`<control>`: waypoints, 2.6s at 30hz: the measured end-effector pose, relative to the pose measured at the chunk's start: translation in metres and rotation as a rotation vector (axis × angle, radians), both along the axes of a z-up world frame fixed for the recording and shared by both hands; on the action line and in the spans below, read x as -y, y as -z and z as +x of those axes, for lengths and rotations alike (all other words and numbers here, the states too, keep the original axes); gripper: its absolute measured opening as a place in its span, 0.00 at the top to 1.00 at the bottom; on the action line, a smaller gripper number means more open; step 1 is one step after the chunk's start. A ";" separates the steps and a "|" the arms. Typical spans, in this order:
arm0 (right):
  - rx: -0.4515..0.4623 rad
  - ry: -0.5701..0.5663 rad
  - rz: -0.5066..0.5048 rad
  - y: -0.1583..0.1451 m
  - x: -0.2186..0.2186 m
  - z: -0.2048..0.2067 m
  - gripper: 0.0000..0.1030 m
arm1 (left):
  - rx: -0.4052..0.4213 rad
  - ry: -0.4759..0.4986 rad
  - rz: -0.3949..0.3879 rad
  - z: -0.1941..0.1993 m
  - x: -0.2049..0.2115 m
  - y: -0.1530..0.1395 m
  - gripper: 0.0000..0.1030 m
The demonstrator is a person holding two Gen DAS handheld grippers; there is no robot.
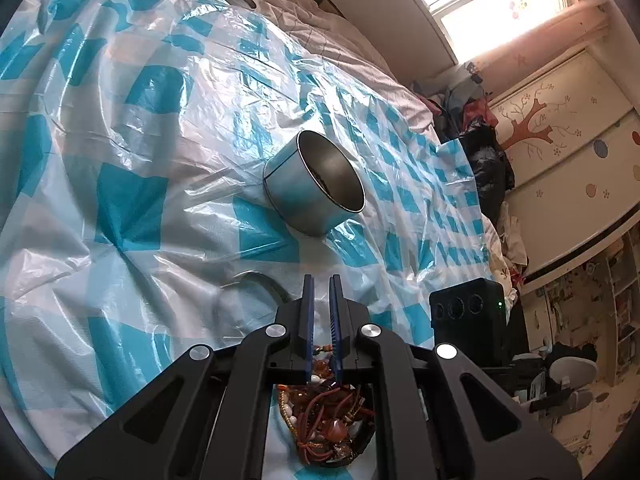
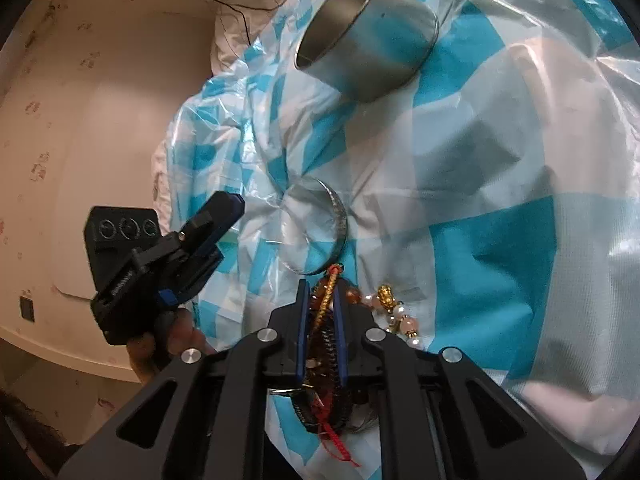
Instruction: Organize jewelry
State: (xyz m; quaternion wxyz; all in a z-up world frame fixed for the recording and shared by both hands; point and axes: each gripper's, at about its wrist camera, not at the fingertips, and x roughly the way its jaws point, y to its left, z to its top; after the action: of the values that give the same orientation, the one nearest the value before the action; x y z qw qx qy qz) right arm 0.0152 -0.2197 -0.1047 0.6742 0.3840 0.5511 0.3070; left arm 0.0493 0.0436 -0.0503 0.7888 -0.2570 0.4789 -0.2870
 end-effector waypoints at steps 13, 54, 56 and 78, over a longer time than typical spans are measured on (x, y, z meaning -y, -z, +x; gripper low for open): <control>0.204 0.060 0.115 -0.042 0.029 -0.017 0.92 | -0.078 -0.037 0.171 0.010 0.003 0.025 0.93; 0.253 0.088 0.188 -0.055 0.034 -0.023 0.96 | 0.044 0.079 0.277 0.012 0.043 0.023 1.00; 0.282 0.093 0.210 -0.062 0.035 -0.024 0.96 | 0.050 0.079 0.210 0.011 0.038 0.016 1.00; 0.361 0.154 0.295 -0.078 0.060 -0.035 0.96 | 0.137 0.061 0.610 0.013 0.061 0.035 0.94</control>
State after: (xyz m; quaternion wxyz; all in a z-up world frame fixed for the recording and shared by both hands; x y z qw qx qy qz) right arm -0.0193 -0.2794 -0.0264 0.7199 0.4581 0.3400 0.3954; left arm 0.0624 -0.0174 -0.0851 0.8510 0.0258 0.4961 -0.1702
